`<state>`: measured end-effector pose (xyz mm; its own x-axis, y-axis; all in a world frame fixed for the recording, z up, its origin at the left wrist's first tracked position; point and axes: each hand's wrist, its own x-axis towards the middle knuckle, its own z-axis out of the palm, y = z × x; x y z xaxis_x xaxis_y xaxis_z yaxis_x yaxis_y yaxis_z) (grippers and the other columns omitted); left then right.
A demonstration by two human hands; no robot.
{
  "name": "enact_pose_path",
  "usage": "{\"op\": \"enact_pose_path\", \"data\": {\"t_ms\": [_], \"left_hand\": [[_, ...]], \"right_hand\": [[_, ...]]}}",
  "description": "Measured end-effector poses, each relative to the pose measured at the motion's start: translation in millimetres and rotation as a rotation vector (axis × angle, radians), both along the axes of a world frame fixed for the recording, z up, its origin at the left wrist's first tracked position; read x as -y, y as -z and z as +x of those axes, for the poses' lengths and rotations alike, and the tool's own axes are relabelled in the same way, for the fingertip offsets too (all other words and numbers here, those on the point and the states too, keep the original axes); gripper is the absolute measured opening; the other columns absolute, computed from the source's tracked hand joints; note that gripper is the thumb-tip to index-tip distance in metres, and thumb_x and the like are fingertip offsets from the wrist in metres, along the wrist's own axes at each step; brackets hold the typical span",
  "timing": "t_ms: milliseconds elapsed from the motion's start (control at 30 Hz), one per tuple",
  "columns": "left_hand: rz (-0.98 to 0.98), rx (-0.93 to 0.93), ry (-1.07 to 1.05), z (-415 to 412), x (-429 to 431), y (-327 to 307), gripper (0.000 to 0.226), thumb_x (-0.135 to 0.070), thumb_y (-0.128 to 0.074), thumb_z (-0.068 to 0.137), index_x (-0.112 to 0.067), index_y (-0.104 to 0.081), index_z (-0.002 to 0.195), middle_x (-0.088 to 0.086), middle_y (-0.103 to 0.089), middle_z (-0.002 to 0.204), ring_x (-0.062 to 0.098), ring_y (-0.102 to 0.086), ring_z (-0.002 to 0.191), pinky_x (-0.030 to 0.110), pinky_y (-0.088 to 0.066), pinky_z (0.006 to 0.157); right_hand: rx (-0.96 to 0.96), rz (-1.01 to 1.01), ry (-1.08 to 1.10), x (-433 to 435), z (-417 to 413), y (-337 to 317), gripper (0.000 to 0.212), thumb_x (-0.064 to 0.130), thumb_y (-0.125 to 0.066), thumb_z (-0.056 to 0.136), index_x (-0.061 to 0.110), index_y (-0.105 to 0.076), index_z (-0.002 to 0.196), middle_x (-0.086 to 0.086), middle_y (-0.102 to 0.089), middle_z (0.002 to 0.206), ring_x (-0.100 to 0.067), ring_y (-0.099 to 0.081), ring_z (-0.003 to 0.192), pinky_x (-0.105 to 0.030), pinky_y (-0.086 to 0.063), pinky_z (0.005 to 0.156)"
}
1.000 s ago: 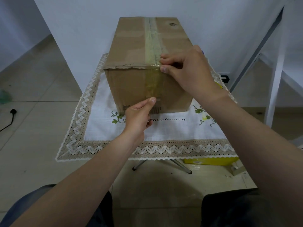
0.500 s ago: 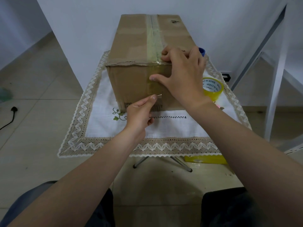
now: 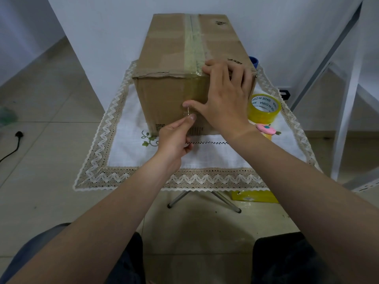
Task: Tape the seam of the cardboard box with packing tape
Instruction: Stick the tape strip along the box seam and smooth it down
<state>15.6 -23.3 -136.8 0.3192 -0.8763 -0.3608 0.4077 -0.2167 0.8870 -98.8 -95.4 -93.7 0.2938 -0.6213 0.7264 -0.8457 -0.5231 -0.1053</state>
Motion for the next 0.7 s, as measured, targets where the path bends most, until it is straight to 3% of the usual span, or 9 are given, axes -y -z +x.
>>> {"op": "enact_pose_path", "data": {"t_ms": [200,300,400,567,700], "left_hand": [[0.027,-0.023,0.013,-0.6,-0.4,-0.9,0.016,-0.032,-0.081,0.089,-0.025,-0.08,0.103,-0.013,-0.067,0.076,0.008,-0.043,0.055,0.024,-0.049,0.054],[0.026,-0.028,0.025,0.3,-0.9,-1.3,0.024,-0.032,-0.08,0.09,-0.022,-0.08,0.112,-0.013,-0.067,0.077,0.008,-0.043,0.056,0.023,-0.049,0.054],[0.028,-0.037,0.03,0.2,-1.4,-1.9,0.026,-0.032,-0.079,0.091,-0.022,-0.079,0.115,-0.017,-0.067,0.061,0.006,-0.044,0.052,0.023,-0.049,0.054],[0.033,-0.137,0.058,-0.8,-1.9,-4.5,0.007,-0.029,-0.075,0.094,-0.024,-0.075,0.1,-0.016,-0.059,0.049,0.005,-0.043,0.047,0.021,-0.045,0.051],[0.042,-0.127,0.043,-0.9,-1.7,-4.8,0.008,-0.029,-0.077,0.093,-0.023,-0.078,0.099,-0.015,-0.062,0.055,0.005,-0.043,0.049,0.021,-0.047,0.051]], "right_hand": [[0.074,0.057,-0.047,5.5,-6.4,-3.6,0.074,0.076,-0.064,0.079,0.018,-0.058,0.126,0.006,-0.06,0.136,-0.028,-0.051,0.126,-0.044,-0.03,0.109],[0.059,0.001,-0.025,4.4,-6.0,2.7,0.08,0.076,-0.066,0.077,0.016,-0.058,0.128,0.003,-0.06,0.138,-0.03,-0.051,0.127,-0.046,-0.031,0.111],[0.028,-0.045,0.0,2.6,-4.0,8.3,0.088,0.077,-0.069,0.071,0.016,-0.055,0.132,0.001,-0.057,0.143,-0.03,-0.046,0.13,-0.049,-0.029,0.115],[-0.045,-0.073,0.028,3.5,-4.9,11.8,0.099,0.082,-0.066,0.067,0.014,-0.051,0.136,-0.002,-0.054,0.147,-0.03,-0.04,0.135,-0.058,-0.028,0.117],[0.089,-0.025,-0.008,3.1,-4.2,3.9,0.07,0.073,-0.058,0.087,0.016,-0.059,0.128,0.004,-0.061,0.138,-0.028,-0.046,0.128,-0.049,-0.029,0.114]]}}
